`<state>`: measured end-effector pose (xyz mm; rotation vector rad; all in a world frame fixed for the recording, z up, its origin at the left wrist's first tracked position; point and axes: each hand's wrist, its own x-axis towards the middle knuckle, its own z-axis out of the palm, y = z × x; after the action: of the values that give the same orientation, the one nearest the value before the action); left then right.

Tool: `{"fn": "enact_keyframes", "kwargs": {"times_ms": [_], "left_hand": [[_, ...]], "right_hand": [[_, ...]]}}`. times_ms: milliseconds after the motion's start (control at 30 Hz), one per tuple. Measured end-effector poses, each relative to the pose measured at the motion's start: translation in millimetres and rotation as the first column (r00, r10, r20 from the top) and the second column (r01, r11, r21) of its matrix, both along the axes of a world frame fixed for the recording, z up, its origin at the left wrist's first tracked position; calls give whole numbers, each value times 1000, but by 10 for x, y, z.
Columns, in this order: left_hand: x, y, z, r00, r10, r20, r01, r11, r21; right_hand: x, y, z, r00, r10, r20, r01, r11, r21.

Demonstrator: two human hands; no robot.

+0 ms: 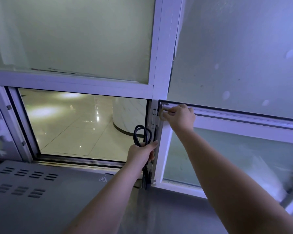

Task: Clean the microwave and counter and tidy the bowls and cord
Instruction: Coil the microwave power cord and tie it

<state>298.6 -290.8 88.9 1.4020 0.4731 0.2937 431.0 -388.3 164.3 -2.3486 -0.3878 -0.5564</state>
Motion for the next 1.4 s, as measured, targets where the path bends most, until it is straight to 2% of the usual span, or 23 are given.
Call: {"fn": "enact_keyframes", "kwargs": {"times_ms": [367,500,600,667,733,800,867,1033,1167,1267,1400], "left_hand": [[19,45,-43,1000,11,10,-11,1000,-20],[-4,58,-68,1000,11,0,-11,1000,-7],[-45,44,-83,1000,10,8,-10,1000,1],[-92,0,-71,1000,11,26,-11,1000,-20],[-160,-76,-47,999,13,31,-11,999,-52],[-252,-169,-36,999,1,34,2,998,-69],[-360,-259,-57,999,-7,41,11,996,-88],[-743,-459,-198,999,31,20,-27,984,-177],[-1042,-605,-310,1000,0,-27,-2,997,-79],[-1197,-716,-409,997,-76,-25,75,997,-29],[-1339,-791,-507,995,-56,-79,48,994,-99]], "right_hand": [[56,70,-10,998,-61,-19,63,991,115],[39,85,-40,999,-36,-3,36,986,160],[-96,26,-4,995,102,5,-96,919,381],[-266,-66,21,976,210,-59,-151,846,511],[-452,-191,-4,926,327,-190,-161,796,583],[-625,-332,-86,827,473,-304,-170,726,666],[-796,-474,-198,730,585,-355,-156,647,747],[-1226,-819,-638,622,653,-433,-56,588,807],[-1616,-1012,-950,529,700,-479,20,554,832],[-1903,-1093,-1077,439,777,-451,42,484,874],[-2140,-1184,-1176,385,827,-409,83,411,908]]}}
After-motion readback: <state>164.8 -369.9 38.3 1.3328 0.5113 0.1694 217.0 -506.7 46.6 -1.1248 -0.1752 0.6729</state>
